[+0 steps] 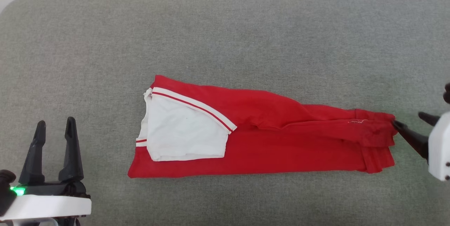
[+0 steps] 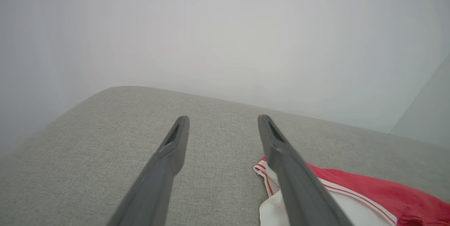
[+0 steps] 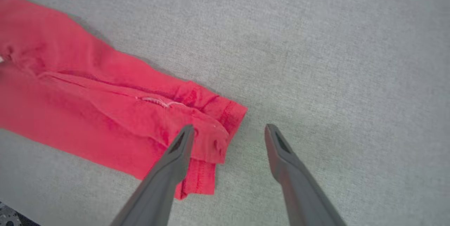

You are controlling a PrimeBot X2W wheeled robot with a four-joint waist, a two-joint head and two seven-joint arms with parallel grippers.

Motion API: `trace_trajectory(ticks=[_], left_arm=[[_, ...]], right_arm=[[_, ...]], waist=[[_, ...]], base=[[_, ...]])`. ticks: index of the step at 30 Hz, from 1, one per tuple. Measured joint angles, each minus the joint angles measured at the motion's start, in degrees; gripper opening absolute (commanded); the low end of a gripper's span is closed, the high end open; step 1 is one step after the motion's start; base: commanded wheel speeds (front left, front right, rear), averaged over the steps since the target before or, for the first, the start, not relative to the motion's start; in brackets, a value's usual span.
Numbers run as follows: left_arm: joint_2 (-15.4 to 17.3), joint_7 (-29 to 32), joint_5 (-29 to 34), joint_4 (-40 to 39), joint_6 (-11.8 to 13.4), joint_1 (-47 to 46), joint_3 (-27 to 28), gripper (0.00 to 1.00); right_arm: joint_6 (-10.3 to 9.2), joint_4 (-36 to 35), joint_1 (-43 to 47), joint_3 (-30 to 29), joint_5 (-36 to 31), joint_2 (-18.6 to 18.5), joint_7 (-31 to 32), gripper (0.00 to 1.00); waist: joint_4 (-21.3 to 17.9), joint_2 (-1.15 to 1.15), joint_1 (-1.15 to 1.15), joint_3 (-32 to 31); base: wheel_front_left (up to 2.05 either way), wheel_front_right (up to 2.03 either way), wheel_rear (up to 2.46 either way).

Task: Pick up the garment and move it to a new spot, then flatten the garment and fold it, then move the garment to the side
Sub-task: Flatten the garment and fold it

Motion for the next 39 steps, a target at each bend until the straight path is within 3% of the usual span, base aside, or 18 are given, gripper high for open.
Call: trace_trajectory(ticks=[14, 29, 36, 37, 38, 39], left_arm=[[0.91, 0.00, -1.54, 0.04, -0.01, -0.04, -2.07, 1.00], [1.30, 0.00, -2.75, 0.75, -0.01, -2.14, -4.02, 1.00], [1.32, 0.00, -3.10, 0.99, -0.01, -2.65, -3.94, 1.00], [1.33, 0.00, -3.15, 1.01, -0.01, -2.74, -3.88, 1.00], [1.33, 0.00, -3.26, 1.02, -0.01, -2.79, -3.86, 1.00], [1.34, 0.00, -3.35, 1.02, -0.01, -2.78, -3.80, 1.00]], right_arm=[[0.00, 0.52, 4.41, -3.00, -0.77, 2.70, 2.35, 1.00], [0.01, 13.06, -2.72, 2.88, -0.01, 3.53, 3.54, 1.00], [0.00, 18.94, -6.94, 4.52, 3.43, 4.02, 8.68, 1.00], [0.00, 19.39, -7.54, 4.60, 4.02, 4.13, 10.13, 0.87], [0.00, 20.06, -8.00, 4.27, 4.87, 4.41, 11.78, 0.15], [0.00, 20.34, -8.33, 4.10, 5.30, 4.54, 13.10, 0.00]], waist=[[-0.28, 0.00, 0.00, -0.19], [3.05, 0.00, 0.00, 2.44], [3.86, 0.00, 0.00, 3.33], [3.90, 0.00, 0.00, 3.32], [3.93, 0.00, 0.00, 3.27], [3.91, 0.00, 0.00, 3.24]], base=[[0.00, 0.00, 0.00], [0.00, 0.00, 0.00], [0.00, 0.00, 0.00], [0.00, 0.00, 0.00], [0.00, 0.00, 0.00], [0.00, 0.00, 0.00]])
